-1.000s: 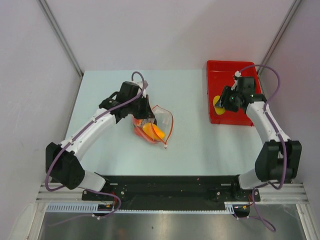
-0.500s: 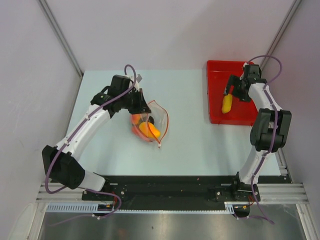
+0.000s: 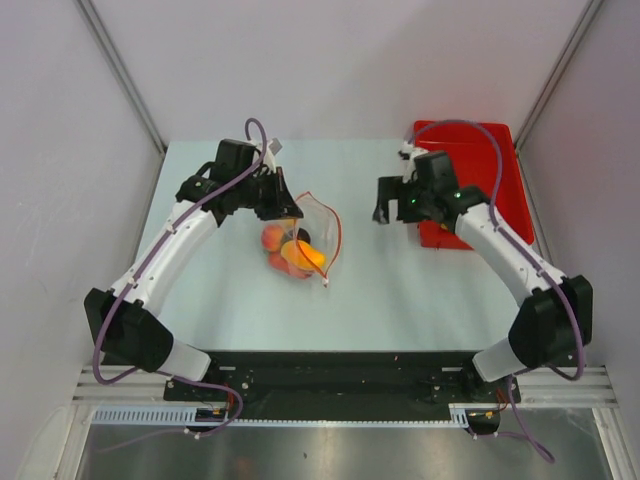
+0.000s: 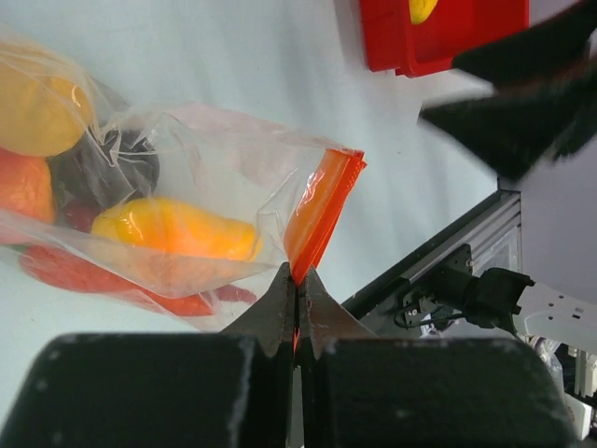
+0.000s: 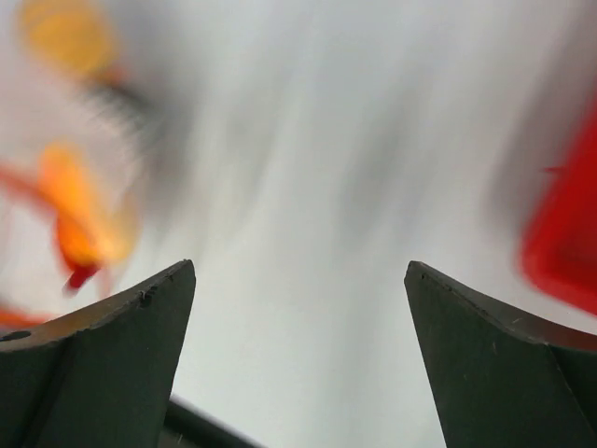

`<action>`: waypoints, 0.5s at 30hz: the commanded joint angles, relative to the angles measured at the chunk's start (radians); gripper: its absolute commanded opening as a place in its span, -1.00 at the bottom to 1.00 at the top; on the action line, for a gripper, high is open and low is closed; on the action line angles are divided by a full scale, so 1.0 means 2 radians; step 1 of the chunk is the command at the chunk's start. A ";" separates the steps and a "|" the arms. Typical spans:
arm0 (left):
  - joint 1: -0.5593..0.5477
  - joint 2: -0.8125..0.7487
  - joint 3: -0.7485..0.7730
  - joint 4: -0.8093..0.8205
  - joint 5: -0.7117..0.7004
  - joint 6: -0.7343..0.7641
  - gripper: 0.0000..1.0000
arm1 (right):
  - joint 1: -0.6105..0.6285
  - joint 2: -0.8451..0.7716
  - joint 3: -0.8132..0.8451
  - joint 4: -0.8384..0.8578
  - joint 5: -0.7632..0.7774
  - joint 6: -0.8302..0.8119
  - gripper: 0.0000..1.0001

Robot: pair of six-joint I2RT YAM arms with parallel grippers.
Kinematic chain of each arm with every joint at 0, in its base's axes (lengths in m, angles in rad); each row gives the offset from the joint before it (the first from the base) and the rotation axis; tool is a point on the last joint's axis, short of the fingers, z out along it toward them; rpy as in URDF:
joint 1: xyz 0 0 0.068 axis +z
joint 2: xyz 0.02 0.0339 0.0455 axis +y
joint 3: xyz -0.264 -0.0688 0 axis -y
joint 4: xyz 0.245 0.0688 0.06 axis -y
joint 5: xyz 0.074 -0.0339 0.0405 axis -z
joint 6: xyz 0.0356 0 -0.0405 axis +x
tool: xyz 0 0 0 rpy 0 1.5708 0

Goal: Open the zip-top bag and remove the fake food

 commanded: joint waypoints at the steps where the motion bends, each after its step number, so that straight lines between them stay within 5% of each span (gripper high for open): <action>1: 0.003 -0.010 0.019 0.003 0.023 -0.008 -1.00 | 0.071 -0.079 -0.060 0.042 -0.045 0.008 1.00; 5: 0.003 -0.014 0.011 0.005 0.027 -0.012 -1.00 | 0.143 -0.113 -0.105 0.103 -0.052 0.034 0.93; 12: 0.003 -0.045 -0.035 0.055 0.053 -0.055 -1.00 | 0.212 -0.119 -0.125 0.162 -0.041 0.078 0.00; 15: 0.003 -0.053 -0.051 0.064 0.059 -0.064 -1.00 | 0.236 -0.113 -0.121 0.173 -0.030 0.058 -0.03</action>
